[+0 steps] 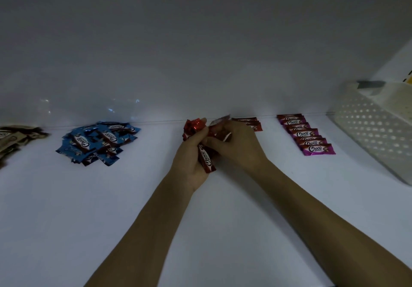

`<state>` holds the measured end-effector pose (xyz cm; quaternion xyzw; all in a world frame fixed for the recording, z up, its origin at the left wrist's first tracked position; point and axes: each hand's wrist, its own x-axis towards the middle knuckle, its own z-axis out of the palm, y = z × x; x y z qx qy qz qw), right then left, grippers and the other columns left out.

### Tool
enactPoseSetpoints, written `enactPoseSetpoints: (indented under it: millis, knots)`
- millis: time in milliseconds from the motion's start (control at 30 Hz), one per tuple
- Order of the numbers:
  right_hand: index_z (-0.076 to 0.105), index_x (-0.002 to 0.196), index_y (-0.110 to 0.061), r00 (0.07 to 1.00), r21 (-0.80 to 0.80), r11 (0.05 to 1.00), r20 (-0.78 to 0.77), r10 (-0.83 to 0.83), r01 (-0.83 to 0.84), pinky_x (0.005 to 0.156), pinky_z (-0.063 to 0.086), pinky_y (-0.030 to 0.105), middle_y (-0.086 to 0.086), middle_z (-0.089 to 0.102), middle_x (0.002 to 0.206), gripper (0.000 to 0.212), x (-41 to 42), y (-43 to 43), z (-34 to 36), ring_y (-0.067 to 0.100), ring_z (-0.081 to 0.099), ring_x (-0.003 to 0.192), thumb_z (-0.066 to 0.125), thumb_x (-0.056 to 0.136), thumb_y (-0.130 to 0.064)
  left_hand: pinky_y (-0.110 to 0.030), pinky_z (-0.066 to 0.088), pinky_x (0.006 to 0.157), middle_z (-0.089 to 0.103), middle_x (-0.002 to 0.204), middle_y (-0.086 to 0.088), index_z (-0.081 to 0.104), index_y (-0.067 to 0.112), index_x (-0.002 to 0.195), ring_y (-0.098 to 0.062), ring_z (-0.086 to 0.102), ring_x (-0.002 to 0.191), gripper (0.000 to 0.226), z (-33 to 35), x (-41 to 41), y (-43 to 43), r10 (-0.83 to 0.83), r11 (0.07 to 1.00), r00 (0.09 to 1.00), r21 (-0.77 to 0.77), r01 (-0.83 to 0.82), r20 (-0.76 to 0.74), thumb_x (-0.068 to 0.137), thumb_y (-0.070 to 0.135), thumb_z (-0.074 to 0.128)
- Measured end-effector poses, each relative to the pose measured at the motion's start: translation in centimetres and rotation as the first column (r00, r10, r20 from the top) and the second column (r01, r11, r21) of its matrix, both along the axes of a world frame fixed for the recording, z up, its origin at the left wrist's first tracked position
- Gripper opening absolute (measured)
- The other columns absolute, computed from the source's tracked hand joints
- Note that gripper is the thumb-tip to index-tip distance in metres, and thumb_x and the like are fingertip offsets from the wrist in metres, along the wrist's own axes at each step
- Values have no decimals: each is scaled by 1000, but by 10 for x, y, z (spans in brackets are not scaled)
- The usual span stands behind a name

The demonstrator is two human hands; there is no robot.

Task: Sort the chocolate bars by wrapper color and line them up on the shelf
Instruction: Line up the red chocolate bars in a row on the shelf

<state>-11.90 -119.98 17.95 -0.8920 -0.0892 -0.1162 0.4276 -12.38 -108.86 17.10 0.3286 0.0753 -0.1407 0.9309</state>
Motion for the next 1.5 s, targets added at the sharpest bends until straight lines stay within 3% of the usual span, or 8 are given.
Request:
enactPoseSetpoints:
  millis: [200, 467, 700, 867, 1067, 1200, 1333, 1500]
  knots:
    - [69, 83, -7, 996, -159, 986, 67, 56, -45, 56, 40, 16, 5, 64, 76, 25, 1, -3, 3, 10, 54, 65, 71, 82, -31, -37, 57, 77, 74, 89, -8, 64, 11, 112, -19, 73, 77, 21, -2, 0, 0, 10, 999, 1000, 37, -10, 10, 95, 10, 51]
    - [64, 84, 8, 988, 200, 980, -153, 28, 3, 53, 46, 24, 20, 67, 77, 62, 0, -13, 15, 29, 64, 65, 58, 86, -53, -28, 58, 63, 72, 99, -12, 65, 8, 106, -19, 72, 86, 17, 0, -5, -3, 22, 979, 992, 199, -46, 124, 92, 5, 56]
    - [60, 98, -8, 941, 443, 894, -326, 92, 66, 49, 42, 22, 7, 72, 81, 12, 2, -25, 21, 10, 62, 54, 55, 91, -17, -22, 56, 60, 75, 86, 2, 64, 18, 95, -12, 73, 79, 24, 2, -8, -9, 86, 898, 948, 388, -207, 307, 95, -1, 51]
    - [62, 99, -5, 929, 530, 847, -336, 158, 48, 52, 43, 20, 7, 69, 80, 13, 5, -31, 17, 11, 60, 59, 53, 91, -4, -28, 58, 64, 73, 98, 0, 63, 23, 100, -18, 72, 87, 22, 1, -4, -6, 112, 894, 951, 390, -223, 287, 95, 5, 53]
    - [66, 97, -4, 952, 607, 791, -283, 121, 80, 55, 45, 22, 3, 65, 79, 12, 8, -39, 16, 12, 59, 66, 63, 87, -11, -16, 40, 41, 70, 84, 2, 65, 19, 97, -7, 55, 58, 13, 3, -1, 3, 219, 901, 961, 343, -265, 168, 97, 15, 53]
    - [62, 98, -7, 965, 457, 881, -262, 0, 124, 49, 46, 18, 6, 68, 79, 13, 16, -52, 15, 9, 62, 55, 63, 86, -3, -16, 38, 39, 71, 83, 3, 64, 20, 101, -6, 56, 55, 12, 3, -4, 0, 178, 870, 956, 417, -263, 232, 97, 20, 53]
    - [65, 86, -16, 960, 16, 989, -244, -140, 148, 58, 45, 18, -1, 65, 81, 15, 26, -78, 3, 12, 60, 69, 73, 78, -6, -15, 33, 35, 70, 79, 4, 64, 18, 94, -5, 49, 50, 8, 5, -8, -3, 151, 852, 957, 458, -253, 248, 93, 23, 58]
    - [67, 86, -21, 959, -323, 920, -99, -267, 223, 75, 45, 27, -3, 66, 92, 8, 33, -95, -9, 16, 59, 87, 73, 81, -22, -14, 32, 35, 68, 78, 4, 63, 18, 91, -3, 45, 48, 5, 3, -8, -4, 152, 838, 956, 480, -259, 250, 92, 22, 60]
